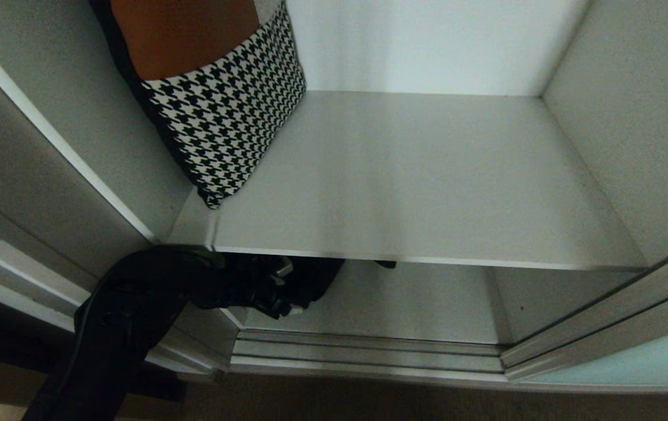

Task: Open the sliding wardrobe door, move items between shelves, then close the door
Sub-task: Place the bag on the higher shelf

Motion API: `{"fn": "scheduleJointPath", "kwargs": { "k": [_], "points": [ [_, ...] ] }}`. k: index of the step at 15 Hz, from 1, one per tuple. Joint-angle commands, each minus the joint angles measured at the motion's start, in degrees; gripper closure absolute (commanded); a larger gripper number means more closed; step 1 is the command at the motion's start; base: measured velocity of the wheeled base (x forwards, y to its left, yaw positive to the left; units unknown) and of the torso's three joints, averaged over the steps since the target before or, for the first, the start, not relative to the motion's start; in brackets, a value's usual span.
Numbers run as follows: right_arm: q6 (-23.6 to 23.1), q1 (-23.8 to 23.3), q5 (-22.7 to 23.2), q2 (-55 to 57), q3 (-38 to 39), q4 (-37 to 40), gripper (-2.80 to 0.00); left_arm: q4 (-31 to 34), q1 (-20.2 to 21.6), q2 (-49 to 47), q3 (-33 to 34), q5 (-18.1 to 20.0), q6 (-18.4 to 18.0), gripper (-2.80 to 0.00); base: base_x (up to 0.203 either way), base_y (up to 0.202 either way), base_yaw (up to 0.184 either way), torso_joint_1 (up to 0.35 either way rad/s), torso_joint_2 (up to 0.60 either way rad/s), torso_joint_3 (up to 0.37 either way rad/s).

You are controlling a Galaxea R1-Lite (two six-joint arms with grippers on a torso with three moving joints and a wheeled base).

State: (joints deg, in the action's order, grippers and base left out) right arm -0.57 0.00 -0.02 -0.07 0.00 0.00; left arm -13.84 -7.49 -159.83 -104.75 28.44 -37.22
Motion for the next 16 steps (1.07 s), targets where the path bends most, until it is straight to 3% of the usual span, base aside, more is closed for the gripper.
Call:
{"fn": "scheduleJointPath", "kwargs": {
  "k": [1,5,11,12,14,16],
  "points": [
    [-0.04,0.00,0.02,-0.01,0.02,0.00,0.00,-0.05,-0.34,1.10,0.33,0.21,0.30,-2.80,0.000,0.000,0.000,0.000,0.00,0.000],
    [-0.04,0.00,0.02,-0.01,0.04,0.00,0.00,0.08,-1.14,0.59,-0.54,0.21,5.16,-2.80,0.000,0.000,0.000,0.000,0.00,0.000],
    [0.03,0.00,0.02,-0.01,0.01,0.00,0.00,-0.74,-4.13,1.10,-0.84,-0.88,7.44,-2.80,0.000,0.000,0.000,0.000,0.00,0.000],
    [-0.04,0.00,0.02,-0.01,0.04,0.00,0.00,-1.67,-4.85,1.25,-0.38,-2.88,8.93,-2.80,0.000,0.000,0.000,0.000,0.00,0.000],
    [-0.02,0.00,0.02,-0.01,0.09,0.00,0.00,-4.56,-7.07,0.66,-1.42,-9.35,17.31,-2.80,0.000,0.000,0.000,0.000,0.00,0.000],
    [-0.04,0.00,0.02,-0.01,0.09,0.00,0.00,-5.73,-9.26,-0.07,-2.45,-13.63,20.37,-2.80,0.000,0.000,0.000,0.000,0.00,0.000]
  ]
}}
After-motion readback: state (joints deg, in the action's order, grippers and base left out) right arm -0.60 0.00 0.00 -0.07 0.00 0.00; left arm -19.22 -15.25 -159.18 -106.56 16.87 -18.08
